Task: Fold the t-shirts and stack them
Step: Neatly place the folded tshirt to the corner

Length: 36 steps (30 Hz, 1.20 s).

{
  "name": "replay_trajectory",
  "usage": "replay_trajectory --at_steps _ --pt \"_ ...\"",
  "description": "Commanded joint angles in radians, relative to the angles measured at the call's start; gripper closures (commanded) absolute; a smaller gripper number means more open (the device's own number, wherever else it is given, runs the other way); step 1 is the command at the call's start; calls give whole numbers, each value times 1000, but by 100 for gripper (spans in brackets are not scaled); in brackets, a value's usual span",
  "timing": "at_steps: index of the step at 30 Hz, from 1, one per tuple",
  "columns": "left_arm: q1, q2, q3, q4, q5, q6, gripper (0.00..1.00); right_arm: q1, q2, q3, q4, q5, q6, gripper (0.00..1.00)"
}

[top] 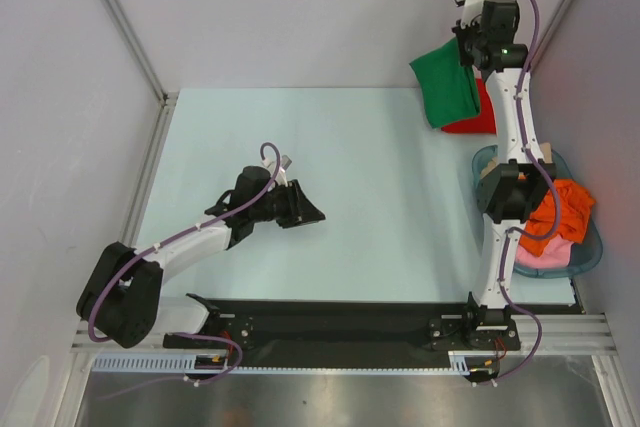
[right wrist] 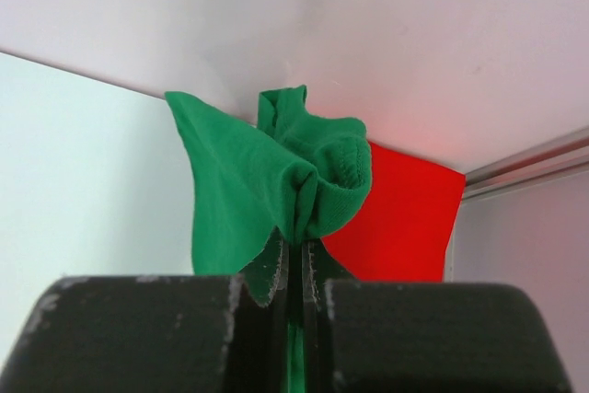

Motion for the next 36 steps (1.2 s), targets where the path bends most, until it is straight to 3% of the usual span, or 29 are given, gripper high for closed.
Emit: replay_trajectory --at_steps 1,19,36 --pt "13 -13 -10 35 26 -8 63 14 -69 29 63 20 1 100" --pt "24 32 2 41 31 -8 63 -71 69 41 155 -66 47 100" --pt "24 44 -6 61 48 -29 63 -101 99 40 187 -72 21 100"
